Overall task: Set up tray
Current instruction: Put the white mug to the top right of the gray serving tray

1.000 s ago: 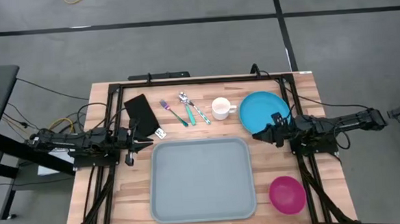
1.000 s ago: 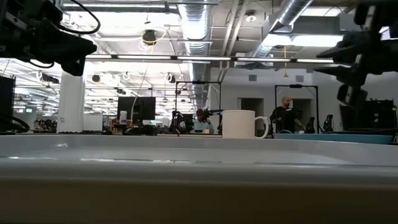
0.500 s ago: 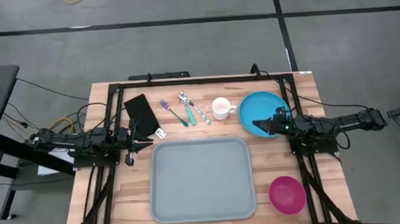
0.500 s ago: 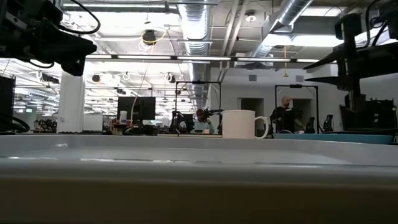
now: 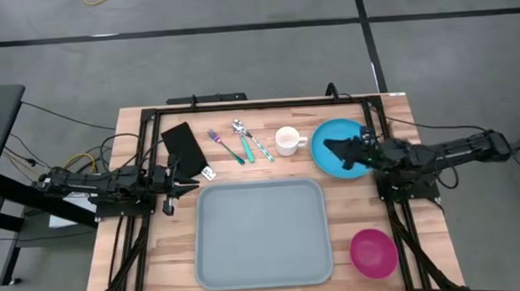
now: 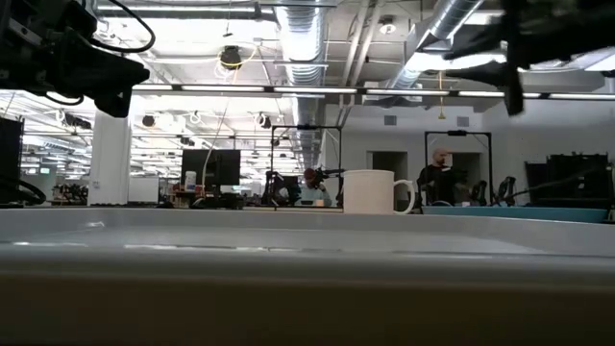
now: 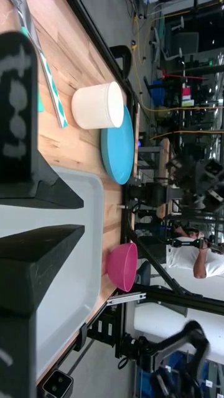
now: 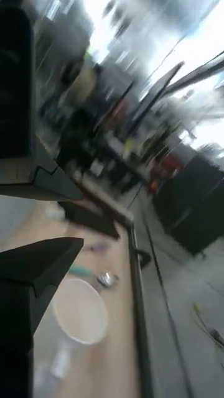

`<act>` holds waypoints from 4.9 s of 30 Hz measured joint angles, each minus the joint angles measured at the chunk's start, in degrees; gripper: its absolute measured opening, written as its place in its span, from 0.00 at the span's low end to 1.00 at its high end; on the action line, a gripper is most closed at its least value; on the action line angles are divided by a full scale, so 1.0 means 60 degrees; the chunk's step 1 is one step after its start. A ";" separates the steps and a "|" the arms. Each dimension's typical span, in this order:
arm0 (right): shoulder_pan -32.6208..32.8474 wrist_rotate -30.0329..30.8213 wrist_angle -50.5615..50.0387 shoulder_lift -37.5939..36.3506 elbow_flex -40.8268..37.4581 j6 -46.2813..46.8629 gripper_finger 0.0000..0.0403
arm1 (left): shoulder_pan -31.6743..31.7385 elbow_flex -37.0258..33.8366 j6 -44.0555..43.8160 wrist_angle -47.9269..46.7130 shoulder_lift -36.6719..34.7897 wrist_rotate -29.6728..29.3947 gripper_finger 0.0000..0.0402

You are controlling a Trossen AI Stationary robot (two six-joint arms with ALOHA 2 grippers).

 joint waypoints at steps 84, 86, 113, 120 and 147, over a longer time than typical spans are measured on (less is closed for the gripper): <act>-0.3143 -0.3849 -0.9462 1.1845 1.0100 -0.7048 0.46 | -0.0002 -0.0002 0.0000 0.0000 0.0000 0.0004 0.10; -0.3123 -0.3811 -0.9608 1.2012 1.0095 -0.7057 0.45 | 0.0000 -0.0002 0.0000 0.0000 0.0000 -0.0001 0.10; -0.2955 -0.3715 -1.0852 1.1697 1.0092 -0.6795 0.01 | -0.0001 -0.0001 -0.0001 0.0000 0.0000 0.0000 0.10; -0.2536 -0.4219 -1.1627 0.9977 1.0091 -0.6524 0.01 | -0.0001 -0.0001 -0.0001 0.0000 0.0000 0.0000 0.10; 0.1176 -0.5251 -1.1973 0.9886 1.0052 -0.4612 0.00 | -0.0002 0.0000 -0.0001 0.0000 0.0000 0.0000 0.10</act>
